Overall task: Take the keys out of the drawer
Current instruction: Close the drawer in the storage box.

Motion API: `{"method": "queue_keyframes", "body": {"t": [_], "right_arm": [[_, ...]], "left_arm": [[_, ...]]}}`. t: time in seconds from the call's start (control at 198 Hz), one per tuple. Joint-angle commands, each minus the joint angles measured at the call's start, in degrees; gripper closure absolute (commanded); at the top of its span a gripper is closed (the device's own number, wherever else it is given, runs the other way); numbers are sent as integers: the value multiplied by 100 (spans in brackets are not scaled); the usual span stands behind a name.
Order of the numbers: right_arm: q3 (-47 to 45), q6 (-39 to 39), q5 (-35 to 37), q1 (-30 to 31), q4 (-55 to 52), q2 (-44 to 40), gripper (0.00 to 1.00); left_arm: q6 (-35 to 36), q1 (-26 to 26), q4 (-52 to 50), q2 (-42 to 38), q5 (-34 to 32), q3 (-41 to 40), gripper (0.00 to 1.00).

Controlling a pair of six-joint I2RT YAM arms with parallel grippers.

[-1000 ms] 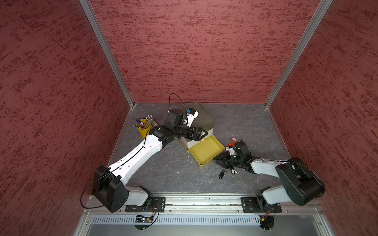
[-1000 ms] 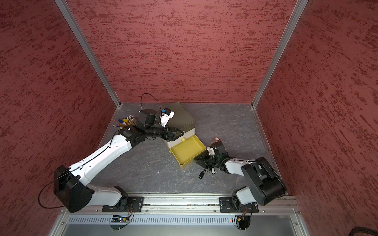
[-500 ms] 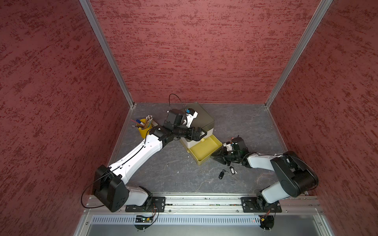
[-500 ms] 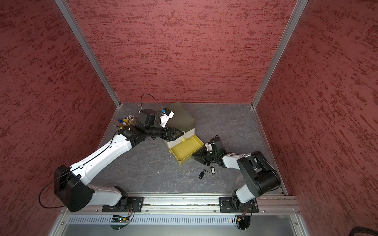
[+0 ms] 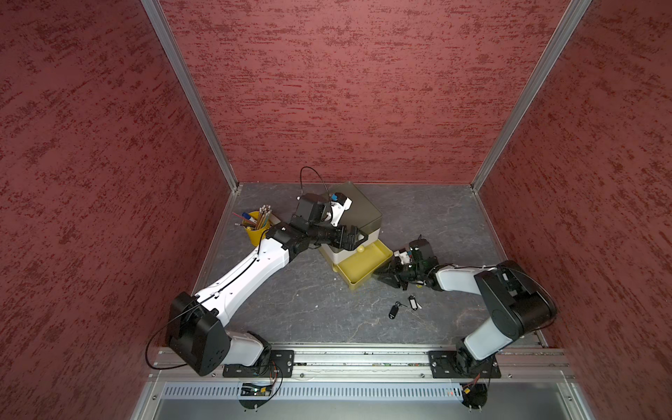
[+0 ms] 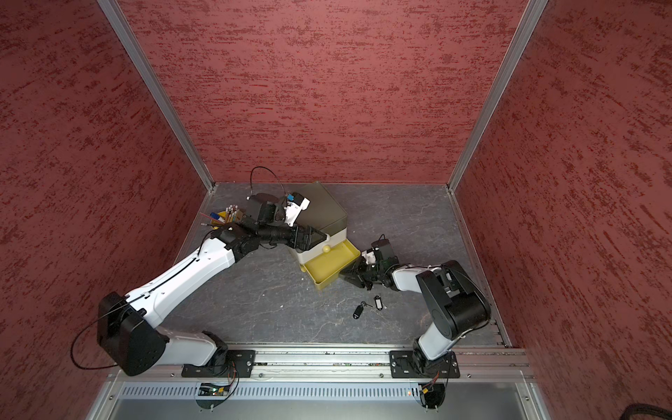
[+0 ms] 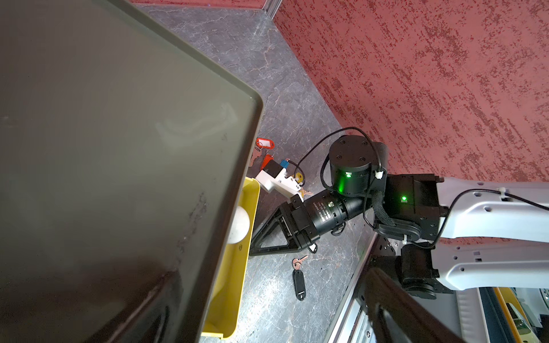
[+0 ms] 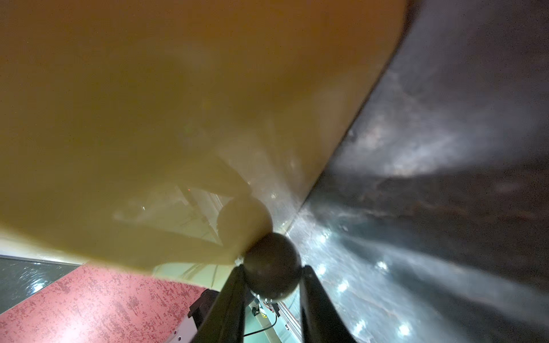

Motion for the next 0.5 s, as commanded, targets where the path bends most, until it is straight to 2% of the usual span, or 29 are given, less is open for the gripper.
{"method": "queue_keyframes", "body": {"t": [0.0,0.5], "right_arm": [[170,-87,792,-116,153,258,69],[359,135,791,-113,618,677,69]], "left_arm": [[87,43,-36,59,63,-85,0],[122,115,-56,79,145,-85,0]]}}
